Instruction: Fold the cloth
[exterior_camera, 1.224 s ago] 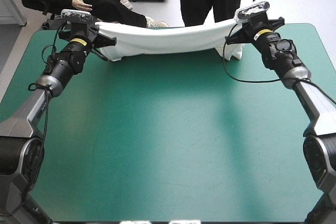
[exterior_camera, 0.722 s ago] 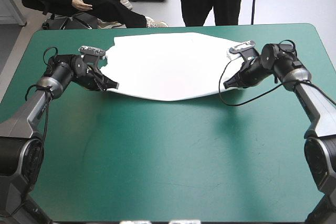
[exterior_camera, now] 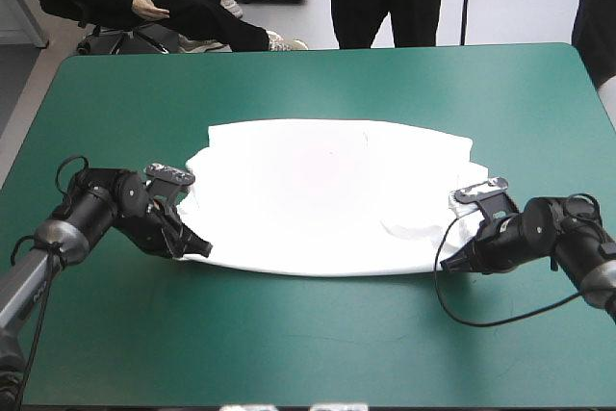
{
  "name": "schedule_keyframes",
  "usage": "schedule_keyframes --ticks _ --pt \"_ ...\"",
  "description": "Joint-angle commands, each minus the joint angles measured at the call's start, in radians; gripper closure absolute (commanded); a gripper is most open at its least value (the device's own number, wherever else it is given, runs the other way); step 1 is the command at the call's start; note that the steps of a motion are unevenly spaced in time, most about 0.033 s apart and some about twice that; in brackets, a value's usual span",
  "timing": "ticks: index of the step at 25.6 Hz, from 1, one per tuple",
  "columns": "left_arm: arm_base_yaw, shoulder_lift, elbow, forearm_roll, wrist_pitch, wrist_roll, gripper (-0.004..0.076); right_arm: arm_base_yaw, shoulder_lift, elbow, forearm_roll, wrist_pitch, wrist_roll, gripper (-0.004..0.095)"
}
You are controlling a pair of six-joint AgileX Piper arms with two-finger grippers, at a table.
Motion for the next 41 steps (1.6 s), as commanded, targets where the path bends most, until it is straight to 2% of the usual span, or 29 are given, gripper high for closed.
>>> schedule_keyframes --ticks 1,5,11,15,16,17,19,21,22,24,25,29,33,36,39,41 --pt "-0.032 -0.07 0.034 0.015 -0.03 -0.032 0.0741 -0.006 -0.068 0.029 0.004 -0.014 0.004 0.0925" --pt "-0.034 -0.098 0.067 0.011 -0.015 -0.038 0.0741 -0.006 -0.076 0.063 0.004 0.014 0.004 0.0925" --pt "-0.034 -0.101 0.077 0.022 -0.023 -0.035 0.0741 -0.006 -0.076 0.091 0.002 -0.026 0.01 0.0912" --pt "-0.034 -0.101 0.077 0.001 -0.028 0.011 0.0709 -0.006 -0.076 0.091 0.002 -0.025 0.012 0.0671" --pt "-0.034 -0.101 0.077 -0.008 -0.018 0.029 0.0674 -0.006 -0.078 0.091 0.004 -0.025 0.012 0.0587" --pt "-0.034 -0.101 0.077 -0.02 -0.002 0.042 0.0589 -0.006 -0.089 0.091 0.005 -0.025 0.022 0.0476" --pt "-0.034 -0.11 0.077 -0.025 0.01 0.042 0.0476 -0.006 -0.122 0.089 0.008 -0.025 0.027 0.0405" --pt "-0.034 -0.143 0.077 -0.032 0.003 0.013 0.0346 -0.006 -0.202 0.078 -0.013 -0.032 0.04 0.0397" --pt "-0.034 -0.16 0.075 -0.032 -0.007 0.005 0.0321 -0.006 -0.234 0.067 -0.028 -0.032 0.052 0.0397" --pt "-0.034 -0.224 0.073 -0.036 -0.057 -0.014 0.031 -0.006 -0.323 0.025 -0.116 -0.026 0.138 0.0398" --pt "-0.034 -0.272 0.073 -0.036 -0.114 -0.032 0.031 -0.006 -0.376 -0.009 -0.193 -0.019 0.205 0.0398" --pt "-0.034 -0.332 0.073 -0.045 -0.293 -0.069 0.031 -0.006 -0.407 -0.117 -0.418 0.007 0.365 0.0398" --pt "-0.034 -0.33 0.073 -0.065 -0.366 -0.084 0.031 -0.006 -0.335 -0.147 -0.418 -0.009 0.377 0.0398" --pt "-0.034 -0.328 0.073 -0.098 -0.384 -0.084 0.031 -0.018 -0.245 -0.166 -0.392 -0.048 0.377 0.0398" --pt "-0.034 -0.328 0.073 -0.098 -0.377 -0.084 0.031 -0.07 -0.134 -0.198 -0.318 -0.095 0.336 0.0398" --pt "-0.034 -0.328 0.073 -0.098 -0.363 -0.084 0.031 -0.133 -0.05 -0.228 -0.223 -0.123 0.261 0.0398"
